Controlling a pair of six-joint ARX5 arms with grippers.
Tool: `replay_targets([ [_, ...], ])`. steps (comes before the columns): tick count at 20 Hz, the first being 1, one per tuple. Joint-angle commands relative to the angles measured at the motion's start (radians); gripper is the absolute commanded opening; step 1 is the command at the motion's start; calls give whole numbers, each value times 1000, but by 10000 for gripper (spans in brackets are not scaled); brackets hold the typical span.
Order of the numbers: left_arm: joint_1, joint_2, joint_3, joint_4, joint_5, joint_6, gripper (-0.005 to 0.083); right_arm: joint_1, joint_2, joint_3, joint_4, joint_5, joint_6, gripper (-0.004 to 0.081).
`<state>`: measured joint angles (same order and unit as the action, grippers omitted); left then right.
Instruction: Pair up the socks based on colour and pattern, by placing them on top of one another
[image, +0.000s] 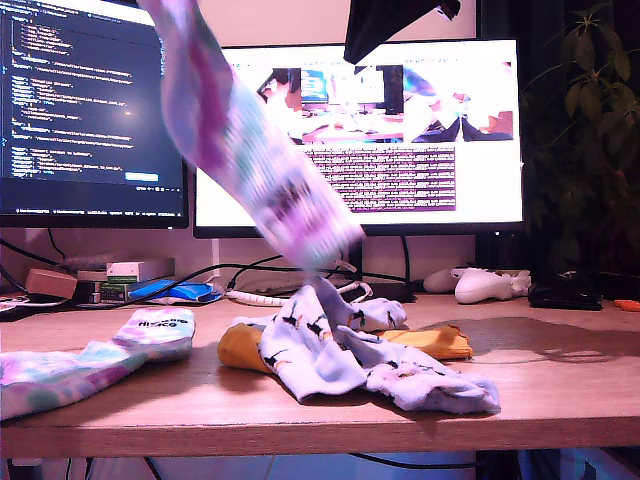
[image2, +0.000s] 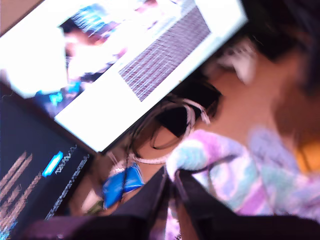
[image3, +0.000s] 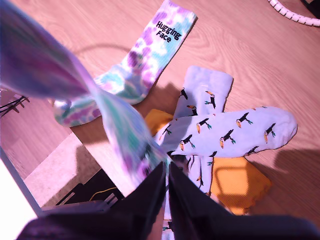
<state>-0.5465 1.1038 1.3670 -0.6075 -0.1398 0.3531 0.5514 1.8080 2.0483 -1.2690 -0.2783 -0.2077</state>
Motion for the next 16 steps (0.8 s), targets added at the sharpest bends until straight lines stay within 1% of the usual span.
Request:
replay_targets([
  [1, 34, 54, 11, -25, -1, -96, -21, 2, -14, 8, 4, 0, -2, -10],
  [3, 72, 92, 23, -51, -8, -157, -21, 2, -14, 8, 3, 0, -2, -10],
  [5, 92, 124, 27, -67, -36, -204, -21, 2, -14, 8, 2, 0, -2, -10],
  [7, 112, 146, 31, -80, -35, -306, -21, 2, -14, 8, 1, 0, -2, -10],
  [8, 125, 153, 32, -80, -19, -356, -21, 2, -14, 8, 1, 0, -2, -10],
  [10, 153, 161, 33, -64, 36, -418, -21, 2, -14, 8, 1, 0, -2, -10],
  [12, 183, 168, 33, -37, 69, -439, -21, 2, -14, 8, 0, -1, -2, -10],
  [13, 199, 174, 33, -15, 71, -455, -21, 2, -14, 8, 0, -1, -2, -10],
  [15, 225, 195, 33, 53, 90, -465, -21, 2, -14, 8, 0, -1, -2, -10],
  [16, 235, 214, 33, 100, 101, -496, -21, 2, -14, 8, 0, -1, -2, -10],
])
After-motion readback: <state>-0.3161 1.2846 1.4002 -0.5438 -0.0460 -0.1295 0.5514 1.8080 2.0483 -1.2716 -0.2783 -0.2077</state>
